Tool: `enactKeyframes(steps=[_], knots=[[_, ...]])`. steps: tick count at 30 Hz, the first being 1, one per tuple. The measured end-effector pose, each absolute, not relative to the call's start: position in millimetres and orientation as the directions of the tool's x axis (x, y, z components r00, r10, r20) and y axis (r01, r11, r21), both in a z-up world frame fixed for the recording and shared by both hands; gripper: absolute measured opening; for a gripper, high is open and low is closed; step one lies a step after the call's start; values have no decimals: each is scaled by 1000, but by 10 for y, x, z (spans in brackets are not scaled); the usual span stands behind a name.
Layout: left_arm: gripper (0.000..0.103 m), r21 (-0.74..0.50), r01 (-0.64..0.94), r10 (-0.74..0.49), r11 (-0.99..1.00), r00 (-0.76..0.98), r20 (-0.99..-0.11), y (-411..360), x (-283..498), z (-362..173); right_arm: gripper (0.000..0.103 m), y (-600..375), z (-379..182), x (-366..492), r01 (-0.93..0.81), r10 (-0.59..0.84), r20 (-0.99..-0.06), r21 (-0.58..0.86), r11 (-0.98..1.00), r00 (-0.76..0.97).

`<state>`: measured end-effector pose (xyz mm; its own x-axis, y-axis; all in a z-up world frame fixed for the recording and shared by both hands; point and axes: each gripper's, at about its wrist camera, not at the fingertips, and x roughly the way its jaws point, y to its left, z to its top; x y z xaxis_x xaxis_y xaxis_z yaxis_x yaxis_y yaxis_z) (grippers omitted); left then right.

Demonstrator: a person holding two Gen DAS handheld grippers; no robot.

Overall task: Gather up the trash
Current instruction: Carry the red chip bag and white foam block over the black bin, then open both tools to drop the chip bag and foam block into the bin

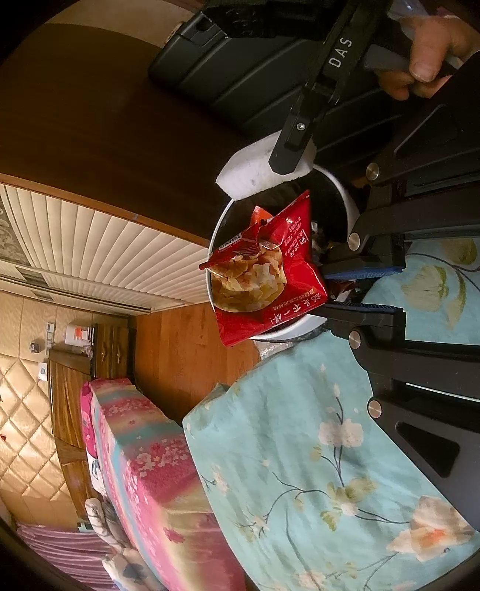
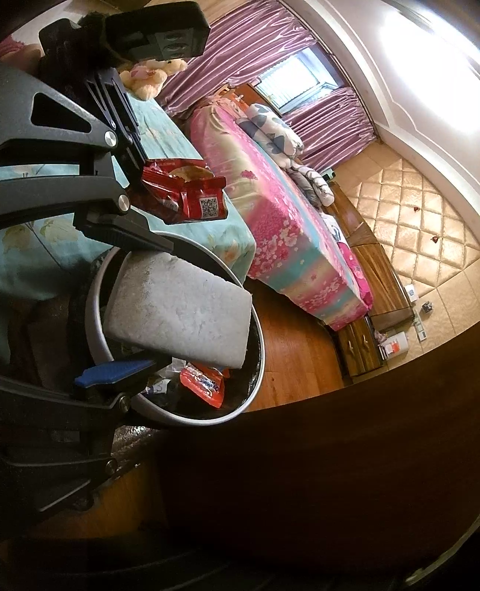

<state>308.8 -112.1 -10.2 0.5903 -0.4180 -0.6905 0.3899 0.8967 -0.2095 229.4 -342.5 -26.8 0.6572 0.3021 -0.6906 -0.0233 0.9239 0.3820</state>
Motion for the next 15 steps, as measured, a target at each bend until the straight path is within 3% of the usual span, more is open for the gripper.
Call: enactKeyframes(steps=[15], knots=[[10,-194,402,-415,895,590,-693,-1268,3175,-101,55,-3466,-233,2432,-30,307,-703,377,926,642]])
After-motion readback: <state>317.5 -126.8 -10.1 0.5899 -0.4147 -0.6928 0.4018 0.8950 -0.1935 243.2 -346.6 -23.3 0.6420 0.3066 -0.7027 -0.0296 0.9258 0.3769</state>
